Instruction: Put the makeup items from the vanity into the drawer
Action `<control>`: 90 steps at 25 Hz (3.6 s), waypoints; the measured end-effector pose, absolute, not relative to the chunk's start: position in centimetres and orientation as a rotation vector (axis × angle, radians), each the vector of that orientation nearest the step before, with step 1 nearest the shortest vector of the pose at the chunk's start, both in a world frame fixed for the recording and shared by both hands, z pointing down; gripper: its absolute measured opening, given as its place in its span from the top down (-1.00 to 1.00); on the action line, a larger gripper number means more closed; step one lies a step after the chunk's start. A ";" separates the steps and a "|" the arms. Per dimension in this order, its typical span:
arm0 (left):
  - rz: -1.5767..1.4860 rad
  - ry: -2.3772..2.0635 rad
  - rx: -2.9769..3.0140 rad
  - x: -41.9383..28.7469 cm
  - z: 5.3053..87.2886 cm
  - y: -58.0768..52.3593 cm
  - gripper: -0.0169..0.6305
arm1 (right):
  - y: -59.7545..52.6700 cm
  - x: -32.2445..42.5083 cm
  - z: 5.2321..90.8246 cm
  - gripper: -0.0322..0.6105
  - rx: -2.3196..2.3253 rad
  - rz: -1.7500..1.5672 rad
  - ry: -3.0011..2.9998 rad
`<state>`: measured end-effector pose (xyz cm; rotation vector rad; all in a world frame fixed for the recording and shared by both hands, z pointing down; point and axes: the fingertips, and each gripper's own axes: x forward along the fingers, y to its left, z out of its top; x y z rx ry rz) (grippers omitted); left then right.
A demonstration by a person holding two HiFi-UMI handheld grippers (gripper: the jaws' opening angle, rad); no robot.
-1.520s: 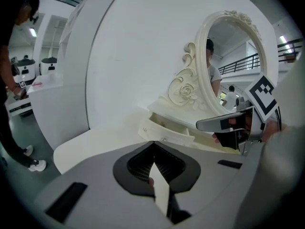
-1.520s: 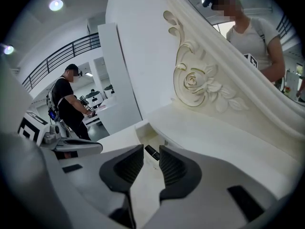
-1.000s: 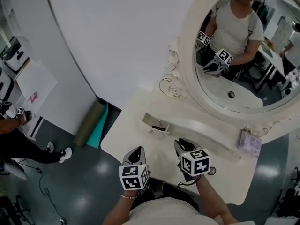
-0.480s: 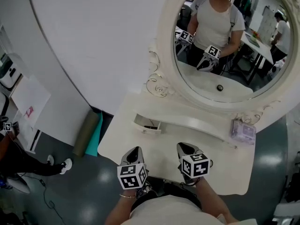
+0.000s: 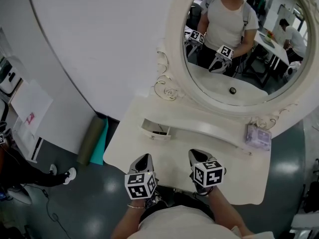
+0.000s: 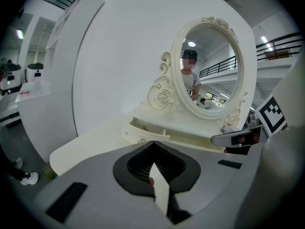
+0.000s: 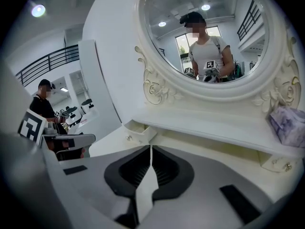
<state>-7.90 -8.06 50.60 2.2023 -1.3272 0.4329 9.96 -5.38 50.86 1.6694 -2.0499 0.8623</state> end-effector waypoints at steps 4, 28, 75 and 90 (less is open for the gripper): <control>0.437 -1.342 2.196 -8.2 50.7 -8.4 0.93 | -5.5 9.9 50.8 0.82 1.670 0.861 -2.046; 0.646 -0.904 2.408 4.3 53.6 -6.9 0.93 | 3.8 20.1 53.6 0.81 2.085 1.081 -1.736; 0.887 -0.687 2.400 9.0 60.8 -2.1 0.93 | 9.8 25.8 63.1 0.21 2.072 1.139 -1.372; 0.814 -0.768 2.382 5.9 59.5 -3.5 0.92 | 8.4 23.5 60.5 0.21 2.042 1.107 -1.414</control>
